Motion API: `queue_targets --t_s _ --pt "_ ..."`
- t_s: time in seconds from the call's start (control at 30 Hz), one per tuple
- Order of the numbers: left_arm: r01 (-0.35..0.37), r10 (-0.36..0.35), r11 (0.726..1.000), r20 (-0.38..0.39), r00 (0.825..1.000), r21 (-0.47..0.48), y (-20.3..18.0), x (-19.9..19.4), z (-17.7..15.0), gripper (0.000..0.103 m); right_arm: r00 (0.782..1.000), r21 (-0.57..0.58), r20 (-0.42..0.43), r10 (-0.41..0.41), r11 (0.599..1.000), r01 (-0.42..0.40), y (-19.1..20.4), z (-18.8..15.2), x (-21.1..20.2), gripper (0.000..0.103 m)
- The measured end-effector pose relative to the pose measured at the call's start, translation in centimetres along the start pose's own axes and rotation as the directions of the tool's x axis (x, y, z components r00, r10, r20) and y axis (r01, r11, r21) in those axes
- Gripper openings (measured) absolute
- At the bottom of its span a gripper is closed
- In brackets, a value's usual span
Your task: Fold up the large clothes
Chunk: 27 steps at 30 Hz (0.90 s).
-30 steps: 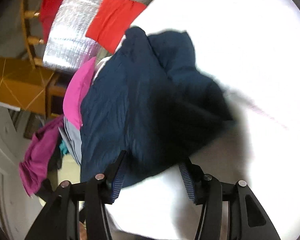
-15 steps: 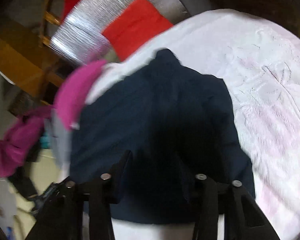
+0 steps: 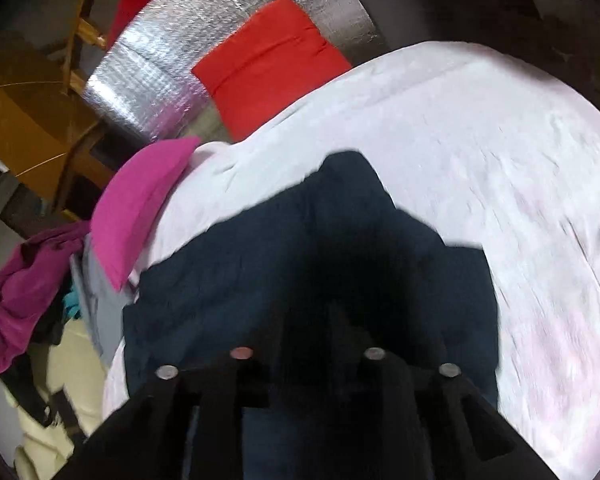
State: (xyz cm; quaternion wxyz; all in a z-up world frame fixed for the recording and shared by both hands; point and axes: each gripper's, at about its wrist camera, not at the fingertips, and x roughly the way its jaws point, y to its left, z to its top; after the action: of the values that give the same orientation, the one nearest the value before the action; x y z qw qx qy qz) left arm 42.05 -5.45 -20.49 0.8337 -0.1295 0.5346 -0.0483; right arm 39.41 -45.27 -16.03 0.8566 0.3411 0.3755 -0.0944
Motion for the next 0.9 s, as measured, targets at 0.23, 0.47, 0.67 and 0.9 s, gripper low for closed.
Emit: queue_targets --t_s 0.23,0.47,0.67,0.9 --pt "-0.035 0.033 0.996 0.020 0.999 0.083 -0.6 0.0 0.6 0.103 0.989 0.031 -0.081 -0.120 0.992 0.123 -1.1 1.4 6.4 0.042" --pt "-0.112 0.117 0.993 0.126 0.985 -0.044 2.3 -1.8 1.6 0.103 1.000 -0.169 -0.020 -0.004 0.986 0.001 7.9 0.2 4.8 0.044" --pt "-0.157 0.156 0.988 0.034 0.987 0.005 1.3 0.8 1.4 0.103 0.991 -0.251 -0.128 0.027 0.966 -0.059 14.1 -2.0 10.4 0.046" --pt "-0.138 0.138 0.990 0.030 0.990 0.015 2.0 0.0 1.5 0.103 0.980 -0.161 -0.198 0.019 0.986 -0.052 11.5 -1.1 13.1 0.053"
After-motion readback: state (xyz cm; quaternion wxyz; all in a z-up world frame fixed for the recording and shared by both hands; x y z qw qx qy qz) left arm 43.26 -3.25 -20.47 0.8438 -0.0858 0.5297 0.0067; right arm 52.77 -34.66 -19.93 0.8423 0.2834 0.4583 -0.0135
